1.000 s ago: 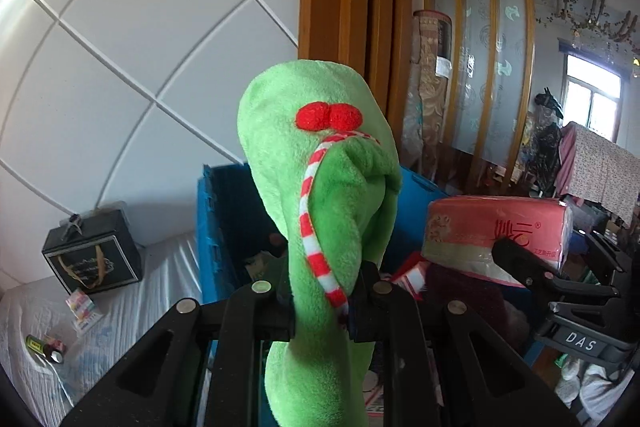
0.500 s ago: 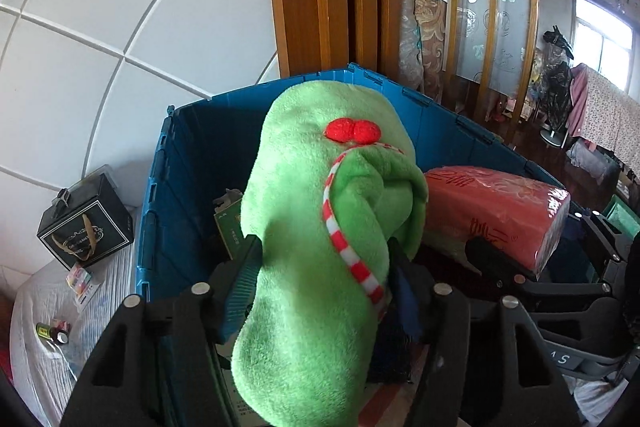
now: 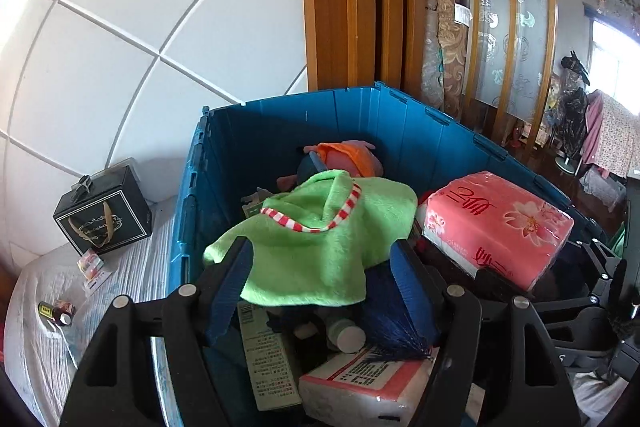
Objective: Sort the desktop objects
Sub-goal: 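Release the frog hat and tissue pack into the crate, then withdraw both open tools from the crate toward the items on the bed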
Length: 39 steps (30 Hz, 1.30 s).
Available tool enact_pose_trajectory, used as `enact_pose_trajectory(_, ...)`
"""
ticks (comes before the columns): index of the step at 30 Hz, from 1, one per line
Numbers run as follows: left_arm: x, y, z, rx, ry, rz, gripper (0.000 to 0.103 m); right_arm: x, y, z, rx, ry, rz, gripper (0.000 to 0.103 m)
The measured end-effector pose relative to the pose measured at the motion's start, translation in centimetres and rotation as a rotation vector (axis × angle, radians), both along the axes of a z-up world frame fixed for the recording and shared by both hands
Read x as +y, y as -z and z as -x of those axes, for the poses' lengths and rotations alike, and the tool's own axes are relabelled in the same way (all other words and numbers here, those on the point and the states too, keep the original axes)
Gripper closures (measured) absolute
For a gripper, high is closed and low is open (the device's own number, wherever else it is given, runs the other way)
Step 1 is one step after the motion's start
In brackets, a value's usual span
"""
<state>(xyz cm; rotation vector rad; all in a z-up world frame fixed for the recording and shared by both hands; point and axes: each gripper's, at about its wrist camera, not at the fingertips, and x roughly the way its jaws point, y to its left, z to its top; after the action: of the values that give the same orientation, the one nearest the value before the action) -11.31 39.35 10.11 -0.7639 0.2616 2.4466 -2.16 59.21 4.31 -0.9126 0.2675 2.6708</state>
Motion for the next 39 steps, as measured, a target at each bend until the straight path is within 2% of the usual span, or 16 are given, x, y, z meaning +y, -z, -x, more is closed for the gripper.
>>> enact_pose_trajectory(4,-1.6,-0.1,-0.8,0.021,-0.017,-0.033,0.032,-0.1,0.3,-0.3,0.012,-0.021,-0.01,0.0)
enact_pose_trajectory(6,-2.4,-0.1,-1.1,0.033,-0.022,-0.038,0.032,-0.5,1.6,0.1,-0.038,-0.021,-0.034,0.0)
enact_pose_trajectory(8,-3.1,-0.3,-1.4,0.047,-0.029,-0.041,0.032,-1.7,1.4,-0.7,0.02,-0.013,-0.109,0.0)
enact_pose_trajectory(12,-4.7,-0.8,-1.7,0.062,-0.037,-0.058,0.032,-2.4,1.1,-1.5,0.06,-0.025,-0.099,0.0)
enact_pose_trajectory(16,-7.0,-1.3,-1.8,0.07,-0.047,-0.094,0.031,-3.0,-1.4,-3.1,0.149,0.005,-0.118,0.0)
enact_pose_trajectory(19,-9.1,-1.7,-1.8,0.082,-0.066,-0.12,0.02,-4.2,-3.9,-4.6,0.204,0.024,-0.151,0.0)
enact_pose_trajectory(22,-11.4,-2.1,-1.6,0.087,-0.077,-0.148,0.019,-6.0,-6.0,-5.8,0.257,0.034,-0.179,0.0)
enact_pose_trajectory(29,-18.8,-1.2,0.0,0.066,-0.139,-0.168,0.019,-13.7,-9.3,-6.0,0.348,-0.036,-0.216,0.0)
enact_pose_trajectory(33,-24.9,0.2,1.6,0.042,-0.214,-0.167,0.019,-18.9,-10.0,-3.9,0.385,-0.112,-0.202,0.0)
enact_pose_trajectory(39,-35.2,3.3,4.3,-0.015,-0.377,-0.15,0.019,-27.1,-9.6,0.9,0.4,-0.246,-0.127,0.0)
